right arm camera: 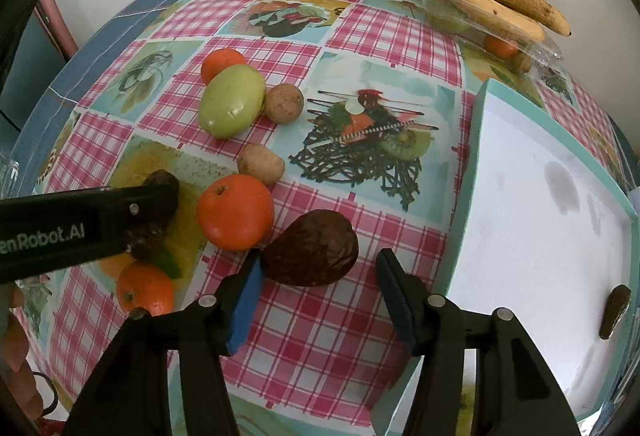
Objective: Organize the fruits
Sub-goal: 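Grasp the dark avocado with the right gripper while the left grasps a dark dried fruit, then carry both dark fruits into the tray and open both grippers, then move both tools back toward the remaining fruits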
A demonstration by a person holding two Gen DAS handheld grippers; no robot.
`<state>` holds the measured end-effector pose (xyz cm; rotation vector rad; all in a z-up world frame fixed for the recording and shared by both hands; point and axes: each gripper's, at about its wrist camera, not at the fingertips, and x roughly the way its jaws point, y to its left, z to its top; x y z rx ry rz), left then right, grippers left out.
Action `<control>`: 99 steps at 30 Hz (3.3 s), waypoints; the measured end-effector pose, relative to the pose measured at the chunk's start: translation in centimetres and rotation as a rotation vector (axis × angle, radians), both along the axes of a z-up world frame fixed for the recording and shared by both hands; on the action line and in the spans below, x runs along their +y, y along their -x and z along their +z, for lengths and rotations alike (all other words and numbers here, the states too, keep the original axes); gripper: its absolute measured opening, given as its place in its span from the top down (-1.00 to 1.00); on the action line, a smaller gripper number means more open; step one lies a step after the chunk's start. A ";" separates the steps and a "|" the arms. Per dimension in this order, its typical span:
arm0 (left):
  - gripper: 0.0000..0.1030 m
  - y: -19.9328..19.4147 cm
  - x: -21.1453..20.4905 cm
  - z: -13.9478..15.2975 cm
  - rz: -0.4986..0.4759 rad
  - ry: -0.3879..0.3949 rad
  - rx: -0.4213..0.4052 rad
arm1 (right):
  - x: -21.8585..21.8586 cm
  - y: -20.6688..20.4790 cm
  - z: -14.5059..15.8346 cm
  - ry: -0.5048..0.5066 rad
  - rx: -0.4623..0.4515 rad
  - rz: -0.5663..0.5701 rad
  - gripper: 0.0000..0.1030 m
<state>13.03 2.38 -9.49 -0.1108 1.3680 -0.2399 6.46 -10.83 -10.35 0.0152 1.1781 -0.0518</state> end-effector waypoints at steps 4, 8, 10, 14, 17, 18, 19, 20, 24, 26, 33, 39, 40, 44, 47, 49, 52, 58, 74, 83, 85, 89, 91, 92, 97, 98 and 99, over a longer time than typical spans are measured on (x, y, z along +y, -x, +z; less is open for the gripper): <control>0.22 -0.2 0.5 0.0 0.023 0.028 0.002 | -0.3 0.1 0.1 -0.003 -0.001 -0.011 0.02; 0.23 -0.2 1.8 0.6 0.061 0.048 -0.008 | -0.7 0.2 0.3 -0.006 0.002 -0.022 0.12; 0.23 -0.3 2.5 1.6 0.088 0.070 -0.031 | -0.6 0.2 0.3 -0.009 0.007 -0.019 0.12; 0.23 -0.4 3.2 3.8 0.116 0.102 -0.099 | -1.0 0.2 1.3 -0.040 -0.014 -0.040 0.12; 0.23 -0.3 3.3 5.5 0.123 0.131 -0.144 | -1.7 0.4 3.1 -0.057 -0.057 -0.069 0.12; 0.23 -0.2 3.4 5.9 0.123 0.135 -0.157 | -2.1 0.5 3.8 -0.059 -0.068 -0.091 0.12; 0.23 -0.2 3.3 6.4 0.122 0.140 -0.171 | -2.4 0.5 4.2 -0.055 -0.072 -0.105 0.12; 0.23 -0.1 3.2 6.8 0.121 0.143 -0.179 | -2.8 0.6 4.8 -0.046 -0.079 -0.125 0.12; 0.23 0.3 2.2 7.9 0.100 0.148 -0.216 | -4.3 1.3 6.3 -0.061 -0.101 -0.167 0.12; 0.23 0.5 1.5 8.3 0.084 0.152 -0.229 | -5.3 1.8 7.1 -0.063 -0.113 -0.192 0.12; 0.23 1.5 -1.9 8.7 -0.001 0.138 -0.246 | -9.6 3.3 7.9 -0.060 -0.117 -0.304 0.12; 0.23 2.8 -5.8 8.5 -0.097 0.126 -0.242 | -15.1 5.1 7.1 -0.021 -0.089 -0.458 0.12; 0.23 3.1 -6.6 8.5 -0.118 0.125 -0.242 | -16.4 5.7 6.8 -0.021 -0.081 -0.494 0.12; 0.23 4.4 -10.1 8.4 -0.209 0.103 -0.259 | -19.5 7.2 6.5 -0.028 -0.075 -0.574 0.12; 0.23 5.5 -12.9 8.1 -0.288 0.093 -0.268 | -21.1 8.2 6.4 -0.046 -0.078 -0.618 0.12; 0.23 6.1 -14.8 7.7 -0.338 0.087 -0.272 | -21.9 8.8 6.3 -0.061 -0.077 -0.634 0.12; 0.23 6.8 -17.2 7.3 -0.402 0.083 -0.289 | -22.5 9.1 5.9 -0.075 -0.069 -0.648 0.12; 0.23 8.0 -20.4 5.4 -0.500 0.054 -0.293 | -23.3 9.5 5.5 -0.079 -0.053 -0.657 0.12; 0.21 9.1 -22.1 1.4 -0.561 -0.032 -0.247 | -24.4 9.7 2.0 -0.100 0.014 -0.678 0.11; -0.08 9.2 -22.2 1.4 -0.573 -0.036 -0.247 | -24.1 9.2 1.9 -0.060 0.025 -0.657 0.11; -0.12 9.3 -22.3 1.7 -0.580 -0.042 -0.261 | -24.0 9.0 1.8 -0.056 0.024 -0.654 0.09; -0.28 9.5 -22.4 2.4 -0.585 -0.050 -0.283 | -24.0 9.0 1.8 -0.060 0.025 -0.653 -0.02; -0.39 9.5 -22.3 2.9 -0.583 -0.046 -0.292 | -24.0 9.0 2.1 -0.050 0.024 -0.652 -0.07; -0.47 9.5 -22.3 3.2 -0.580 -0.043 -0.296 | -24.0 9.0 2.3 -0.046 0.020 -0.651 -0.07; -0.94 9.4 -21.9 4.3 -0.567 -0.048 -0.330 | -24.0 9.2 4.3 -0.022 -0.035 -0.645 -0.40; -1.00 9.4 -21.7 4.5 -0.563 -0.053 -0.340 | -24.0 9.2 4.4 -0.021 -0.038 -0.643 -0.40; -1.00 9.4 -21.7 4.5 -0.560 -0.060 -0.343 | -24.0 9.2 4.6 -0.018 -0.043 -0.641 -0.40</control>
